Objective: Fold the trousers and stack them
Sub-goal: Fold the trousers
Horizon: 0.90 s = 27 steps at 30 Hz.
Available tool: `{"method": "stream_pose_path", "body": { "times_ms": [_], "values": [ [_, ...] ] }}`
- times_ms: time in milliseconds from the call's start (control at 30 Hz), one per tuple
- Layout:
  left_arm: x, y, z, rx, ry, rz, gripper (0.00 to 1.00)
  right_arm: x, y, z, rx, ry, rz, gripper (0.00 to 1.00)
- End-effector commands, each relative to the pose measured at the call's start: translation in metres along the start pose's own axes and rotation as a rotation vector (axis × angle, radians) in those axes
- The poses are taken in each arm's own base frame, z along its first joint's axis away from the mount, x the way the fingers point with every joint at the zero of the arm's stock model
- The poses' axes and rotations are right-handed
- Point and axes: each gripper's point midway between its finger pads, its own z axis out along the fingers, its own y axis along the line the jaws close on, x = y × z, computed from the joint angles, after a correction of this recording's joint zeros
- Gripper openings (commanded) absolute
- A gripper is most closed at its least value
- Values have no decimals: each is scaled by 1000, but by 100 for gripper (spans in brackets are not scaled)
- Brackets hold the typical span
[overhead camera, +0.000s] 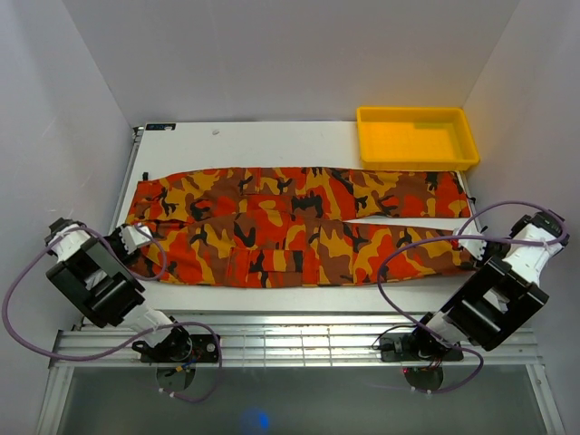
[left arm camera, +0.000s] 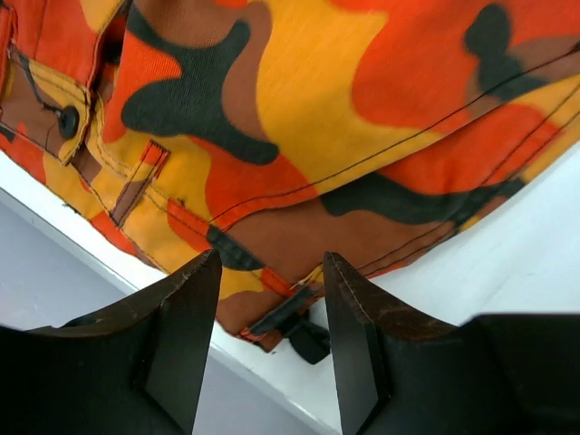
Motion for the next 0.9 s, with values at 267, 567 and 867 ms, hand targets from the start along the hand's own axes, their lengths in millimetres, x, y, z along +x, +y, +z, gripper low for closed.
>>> {"method": "stream_pose_path", "body": {
  "times_ms": [267,567,867],
  "values": [
    [40,36,-4,70,138,376,58,7,-7,-7,-13,21,-5,8],
    [51,26,4,107,159,392,55,13,-10,-4,-21,36,7,8],
    [33,-9,20,140,98,427,57,15,-10,-3,-26,48,9,8]
  ]
}}
